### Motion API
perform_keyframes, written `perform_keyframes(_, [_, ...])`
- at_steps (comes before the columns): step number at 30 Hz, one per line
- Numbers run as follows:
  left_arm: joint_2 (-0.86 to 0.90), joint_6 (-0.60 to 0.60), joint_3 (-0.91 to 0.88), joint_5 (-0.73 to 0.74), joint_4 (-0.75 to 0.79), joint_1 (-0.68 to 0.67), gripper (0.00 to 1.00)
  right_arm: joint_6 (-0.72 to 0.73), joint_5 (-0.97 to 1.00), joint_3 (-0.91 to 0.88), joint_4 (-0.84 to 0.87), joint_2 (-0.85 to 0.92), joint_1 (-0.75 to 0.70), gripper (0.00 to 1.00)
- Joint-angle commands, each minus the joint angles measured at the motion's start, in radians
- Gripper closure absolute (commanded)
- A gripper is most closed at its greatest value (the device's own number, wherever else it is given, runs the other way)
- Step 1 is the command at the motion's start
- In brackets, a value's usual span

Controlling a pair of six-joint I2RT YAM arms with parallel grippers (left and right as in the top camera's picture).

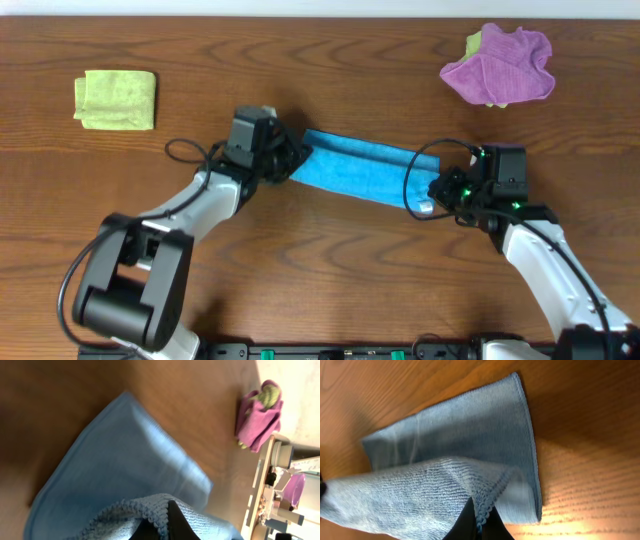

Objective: Fold the cloth
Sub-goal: 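Fold the bottom edge up over the top half with both grippers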

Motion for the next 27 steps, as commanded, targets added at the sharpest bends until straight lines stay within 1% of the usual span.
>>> perform_keyframes(1, [0.058, 0.042, 0.084, -0.05, 0.0, 0.01, 0.94, -0.002, 0.053, 0.024, 0.018, 0.025, 0.01, 0.99])
perform_keyframes(6, [0.146, 0.042, 0.163, -0.064, 0.003, 0.01, 0.94, -0.002, 0.099, 0.024, 0.064, 0.031, 0.009, 0.99])
perform_keyframes(11, [0.195, 0.045, 0.206, -0.073, 0.005, 0.009, 0.94, -0.021, 0.144, 0.024, 0.078, 0.043, 0.009, 0.99])
perform_keyframes(16, [0.21, 0.045, 0.212, -0.1, 0.011, 0.008, 0.94, -0.037, 0.15, 0.024, 0.119, 0.109, 0.01, 0.99])
perform_keyframes(20, [0.21, 0.066, 0.212, -0.136, 0.01, 0.008, 0.94, -0.046, 0.15, 0.024, 0.196, 0.173, 0.009, 0.99])
perform_keyframes(23, [0.21, 0.085, 0.212, -0.15, 0.01, 0.005, 0.94, -0.047, 0.154, 0.024, 0.227, 0.193, 0.01, 0.99])
perform_keyframes(27, [0.21, 0.095, 0.212, -0.179, 0.011, -0.001, 0.94, -0.066, 0.175, 0.024, 0.226, 0.195, 0.01, 0.99])
